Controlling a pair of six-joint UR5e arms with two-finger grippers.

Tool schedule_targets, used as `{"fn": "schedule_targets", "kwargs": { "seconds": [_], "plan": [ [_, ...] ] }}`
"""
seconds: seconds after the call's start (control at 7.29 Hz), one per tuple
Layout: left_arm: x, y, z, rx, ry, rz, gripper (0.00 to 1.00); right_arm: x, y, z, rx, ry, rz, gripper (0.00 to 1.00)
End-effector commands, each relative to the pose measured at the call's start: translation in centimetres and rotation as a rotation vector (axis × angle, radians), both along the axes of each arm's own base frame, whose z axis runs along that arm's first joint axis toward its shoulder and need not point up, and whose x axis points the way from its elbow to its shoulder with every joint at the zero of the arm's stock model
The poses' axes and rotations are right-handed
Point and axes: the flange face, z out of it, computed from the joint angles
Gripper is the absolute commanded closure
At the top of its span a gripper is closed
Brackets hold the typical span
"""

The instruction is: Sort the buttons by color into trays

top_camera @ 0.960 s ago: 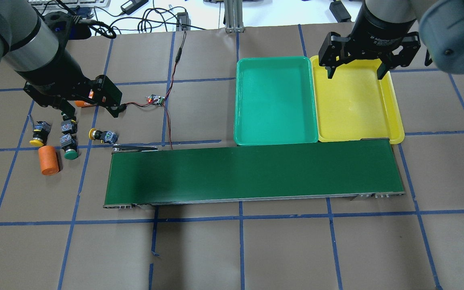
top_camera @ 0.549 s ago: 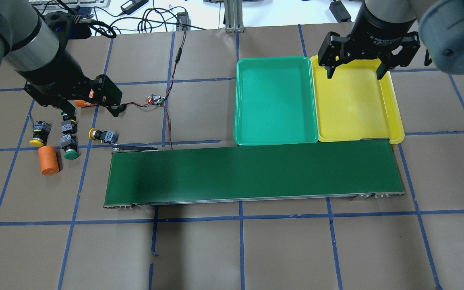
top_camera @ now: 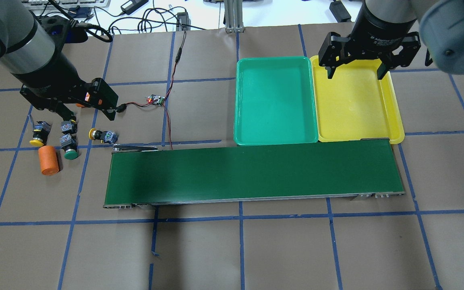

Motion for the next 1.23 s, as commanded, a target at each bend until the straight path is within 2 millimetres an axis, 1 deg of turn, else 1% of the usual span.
{"fn": "schedule_targets", "kwargs": {
  "seconds": [0.0,0.14,0.27,0.41,0.82,0.96,1.1],
  "plan": [
    [1.0,-0.3,-0.2,0.008,0.001,0.020,0.00,0.0,0.0,0.0,0.000,0.000,0.000,0.00],
    [1.6,-0.6,-0.3,0.002,0.001,0.030,0.00,0.0,0.0,0.0,0.001,0.001,0.000,0.00],
    [3.0,-1.3,-0.9,0.008,0.009,0.065,0.00,0.0,0.0,0.0,0.001,0.001,0.000,0.00],
    [3.3,-1.7,-1.5,0.013,0.010,0.078,0.00,0.1,0.0,0.0,0.001,0.001,0.001,0.00],
    [4.5,-4.1,-2.7,-0.035,0.001,0.078,0.00,0.1,0.1,-0.1,0.003,0.001,0.004,0.00],
    [4.8,-5.1,-3.7,-0.027,0.006,0.095,0.00,0.2,0.1,0.0,0.001,0.001,0.006,0.00],
    [6.0,-7.2,-5.5,-0.064,-0.005,0.086,0.00,0.3,0.2,0.1,0.000,0.001,0.008,0.00]
  ]
}}
